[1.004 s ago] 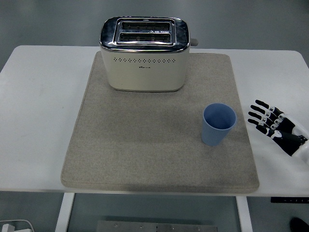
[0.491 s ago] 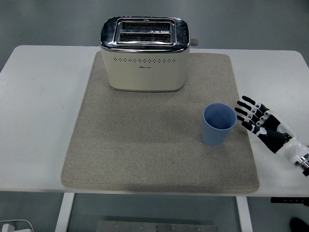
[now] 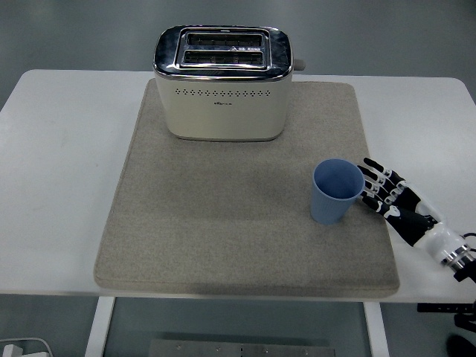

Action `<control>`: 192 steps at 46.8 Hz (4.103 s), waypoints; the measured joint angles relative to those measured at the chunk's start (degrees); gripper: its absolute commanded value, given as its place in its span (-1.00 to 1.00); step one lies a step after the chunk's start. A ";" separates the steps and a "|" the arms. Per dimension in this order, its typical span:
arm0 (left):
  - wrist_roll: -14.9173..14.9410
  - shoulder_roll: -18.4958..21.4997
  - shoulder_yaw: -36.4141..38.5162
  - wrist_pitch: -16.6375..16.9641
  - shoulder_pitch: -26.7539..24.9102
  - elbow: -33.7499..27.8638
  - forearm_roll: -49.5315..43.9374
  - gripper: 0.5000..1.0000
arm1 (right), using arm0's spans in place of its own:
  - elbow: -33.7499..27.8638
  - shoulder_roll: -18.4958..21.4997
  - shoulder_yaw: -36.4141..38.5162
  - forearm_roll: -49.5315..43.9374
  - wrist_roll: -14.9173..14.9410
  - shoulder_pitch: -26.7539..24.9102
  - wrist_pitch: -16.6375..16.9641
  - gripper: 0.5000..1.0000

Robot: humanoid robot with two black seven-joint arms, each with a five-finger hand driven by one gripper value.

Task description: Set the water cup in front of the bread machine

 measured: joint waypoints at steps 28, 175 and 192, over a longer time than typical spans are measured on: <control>0.00 0.00 0.00 0.00 0.00 0.00 0.00 1.00 | 3.66 0.56 -0.02 -0.17 0.00 -0.56 -2.98 0.66; 0.00 0.00 0.00 0.00 0.00 0.00 0.00 1.00 | 6.36 4.95 -0.04 -8.51 0.00 -0.18 -14.47 -0.53; 0.00 0.00 0.00 0.00 0.00 0.00 -0.01 1.00 | 6.39 6.99 -0.33 -8.13 0.00 3.27 -16.39 -0.48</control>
